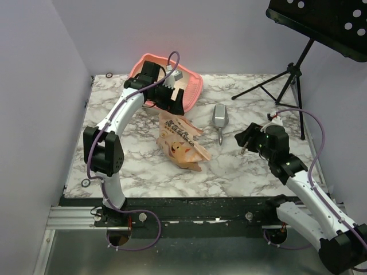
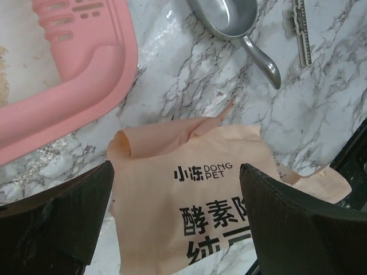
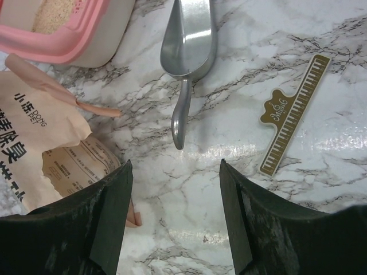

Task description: Fill the litter box with clean litter

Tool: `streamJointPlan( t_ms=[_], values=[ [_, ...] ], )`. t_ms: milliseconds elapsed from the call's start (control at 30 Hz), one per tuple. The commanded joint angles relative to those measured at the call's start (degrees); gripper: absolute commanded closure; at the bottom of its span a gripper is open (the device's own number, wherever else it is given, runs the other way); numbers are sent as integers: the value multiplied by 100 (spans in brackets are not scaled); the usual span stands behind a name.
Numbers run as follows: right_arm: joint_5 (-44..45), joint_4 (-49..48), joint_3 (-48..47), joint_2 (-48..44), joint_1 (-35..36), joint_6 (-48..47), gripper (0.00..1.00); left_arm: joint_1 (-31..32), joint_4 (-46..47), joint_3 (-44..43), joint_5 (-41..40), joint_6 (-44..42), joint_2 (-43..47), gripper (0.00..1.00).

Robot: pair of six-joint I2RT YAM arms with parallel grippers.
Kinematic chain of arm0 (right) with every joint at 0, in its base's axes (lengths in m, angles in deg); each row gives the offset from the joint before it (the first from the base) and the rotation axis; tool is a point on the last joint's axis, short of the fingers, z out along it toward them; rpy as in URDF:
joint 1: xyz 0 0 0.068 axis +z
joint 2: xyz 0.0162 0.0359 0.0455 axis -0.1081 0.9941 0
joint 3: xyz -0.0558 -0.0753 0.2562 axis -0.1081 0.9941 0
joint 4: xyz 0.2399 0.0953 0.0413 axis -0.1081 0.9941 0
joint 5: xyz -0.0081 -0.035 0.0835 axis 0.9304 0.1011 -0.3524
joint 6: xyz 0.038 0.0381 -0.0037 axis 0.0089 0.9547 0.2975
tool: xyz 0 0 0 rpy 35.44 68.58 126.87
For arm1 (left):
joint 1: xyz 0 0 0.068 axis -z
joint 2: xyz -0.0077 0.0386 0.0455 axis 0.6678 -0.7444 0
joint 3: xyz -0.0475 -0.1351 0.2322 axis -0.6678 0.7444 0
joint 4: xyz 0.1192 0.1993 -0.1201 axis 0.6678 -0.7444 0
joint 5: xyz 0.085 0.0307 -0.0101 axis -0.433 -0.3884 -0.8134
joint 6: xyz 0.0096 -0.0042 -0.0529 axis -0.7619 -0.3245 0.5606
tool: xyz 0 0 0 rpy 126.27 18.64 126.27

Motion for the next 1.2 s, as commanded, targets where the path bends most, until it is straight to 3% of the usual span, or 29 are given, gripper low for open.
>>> streamJointPlan(
  t_ms=[0,200,333,700,800,933,1000,1100,1167],
  values=[
    [-35,-106,69,-42,31,-72,30,-11,20,182,-391,645,-137,1],
    [10,-176,130,-69,31,-80,30,-55,486,455,-1217,724,101,1],
    [-26,-211,130,45,31,-80,30,-108,407,420,-1219,724,101,1],
    [-157,-238,95,116,31,-107,30,-126,346,622,776,636,-101,1],
    [-157,-212,86,90,31,-116,30,-152,363,657,1110,627,-110,6],
    [-210,-185,78,81,31,-107,30,-187,416,797,1366,662,-84,15],
    [-236,-150,51,54,31,-116,30,-213,469,912,1444,671,-14,27],
    [-307,-141,-45,-16,31,-159,31,-240,627,1043,1576,715,170,61],
    [-524,-193,-159,-7,31,-264,31,-240,802,1175,1577,767,346,77]
  ],
)
